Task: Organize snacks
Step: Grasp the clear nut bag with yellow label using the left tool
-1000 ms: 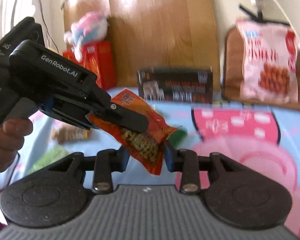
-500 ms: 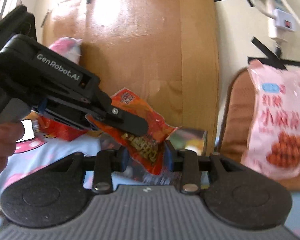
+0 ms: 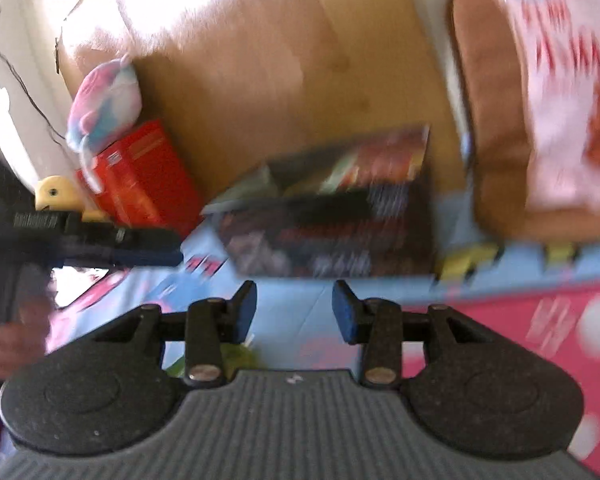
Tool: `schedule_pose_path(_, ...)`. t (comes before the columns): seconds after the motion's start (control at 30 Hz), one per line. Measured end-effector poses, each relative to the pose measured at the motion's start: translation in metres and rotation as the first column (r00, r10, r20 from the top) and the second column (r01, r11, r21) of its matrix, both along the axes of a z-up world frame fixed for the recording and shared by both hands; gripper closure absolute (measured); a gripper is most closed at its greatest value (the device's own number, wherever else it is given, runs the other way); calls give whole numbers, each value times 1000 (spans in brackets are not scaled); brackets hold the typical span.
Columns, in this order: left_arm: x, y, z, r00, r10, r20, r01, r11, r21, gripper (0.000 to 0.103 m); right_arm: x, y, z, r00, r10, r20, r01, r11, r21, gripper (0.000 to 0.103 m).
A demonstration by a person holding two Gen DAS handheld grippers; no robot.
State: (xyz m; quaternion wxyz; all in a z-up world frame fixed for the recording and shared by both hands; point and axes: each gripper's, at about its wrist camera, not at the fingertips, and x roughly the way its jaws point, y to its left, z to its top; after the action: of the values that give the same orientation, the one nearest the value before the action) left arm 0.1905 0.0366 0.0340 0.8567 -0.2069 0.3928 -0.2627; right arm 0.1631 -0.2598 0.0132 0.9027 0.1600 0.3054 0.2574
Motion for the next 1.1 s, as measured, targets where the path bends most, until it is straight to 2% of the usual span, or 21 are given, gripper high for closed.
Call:
schedule_pose_path(0.1, -24, 7, -15, 999, 16, -45, -16, 1000, -18, 54, -7, 10, -9, 998, 24, -49, -24, 1000, 3, 58)
schedule_pose_path(0.2, -39, 6, -23, 998, 29, -54, -29, 1000, -6, 54, -6, 21, -8, 996, 59, -68, -59, 998, 1, 58)
schedule_pose_path(0.27, -42, 3, -28, 997, 51, -61, -48, 998, 38, 55, -6, 29, -9, 997, 60, -55, -60, 998, -7, 58)
schedule_pose_path(0.37, -50, -2, -27, 997, 70, -15, -67, 991, 118, 55, 7, 43, -14, 997, 47, -67, -52, 996, -69, 58)
schedule_pose_path(0.57, -65, -4, -21, 989, 144, 29, -146, 957, 250, 54, -6, 52, -13, 998, 48, -35, -52, 993, -109, 57)
schedule_pose_path(0.67, -76, -4, -19, 983, 175, 61, -185, 936, 298, 54, -20, 55, -11, 1000, 18, 5, -17, 991, -129, 57)
schedule_pose_path(0.8, -89, -7, -19, 978, 189, 83, -206, 924, 322, 54, -39, 49, -10, 997, -63, 55, 68, 992, -110, 56)
schedule_pose_path(1.1, -120, -22, -12, 966, 178, 189, -240, 889, 391, 53, -96, 35, -10, 967, -223, 124, 231, 972, -51, 56)
